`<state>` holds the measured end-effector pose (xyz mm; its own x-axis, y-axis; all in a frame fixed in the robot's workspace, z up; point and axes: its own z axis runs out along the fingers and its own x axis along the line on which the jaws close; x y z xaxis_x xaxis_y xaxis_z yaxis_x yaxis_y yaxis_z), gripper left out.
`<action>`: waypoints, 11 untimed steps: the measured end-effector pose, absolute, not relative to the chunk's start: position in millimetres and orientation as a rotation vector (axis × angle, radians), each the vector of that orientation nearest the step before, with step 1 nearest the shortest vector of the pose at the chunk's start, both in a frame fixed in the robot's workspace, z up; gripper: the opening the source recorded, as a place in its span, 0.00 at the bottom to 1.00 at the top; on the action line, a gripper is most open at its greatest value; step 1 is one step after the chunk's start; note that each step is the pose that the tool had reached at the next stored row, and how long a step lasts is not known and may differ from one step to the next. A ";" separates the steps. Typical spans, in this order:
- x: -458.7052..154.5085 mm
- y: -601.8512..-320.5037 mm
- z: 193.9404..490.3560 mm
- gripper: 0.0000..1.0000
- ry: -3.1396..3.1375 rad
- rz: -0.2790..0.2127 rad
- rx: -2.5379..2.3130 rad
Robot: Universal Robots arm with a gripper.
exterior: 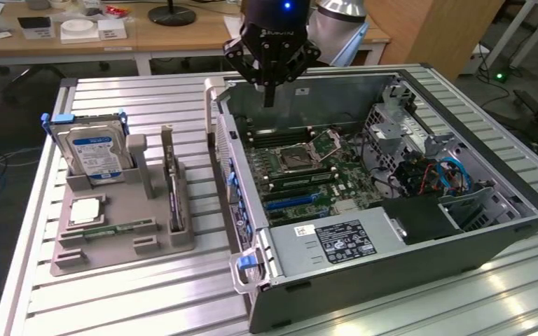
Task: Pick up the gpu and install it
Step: 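Reach for the gpu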
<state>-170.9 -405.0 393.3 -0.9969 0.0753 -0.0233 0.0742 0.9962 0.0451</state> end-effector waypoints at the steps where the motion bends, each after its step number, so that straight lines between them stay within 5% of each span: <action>1: -171.3 -405.2 393.3 0.11 3.114 0.069 0.117; 11: -174.5 -405.9 393.3 0.11 3.114 0.069 0.117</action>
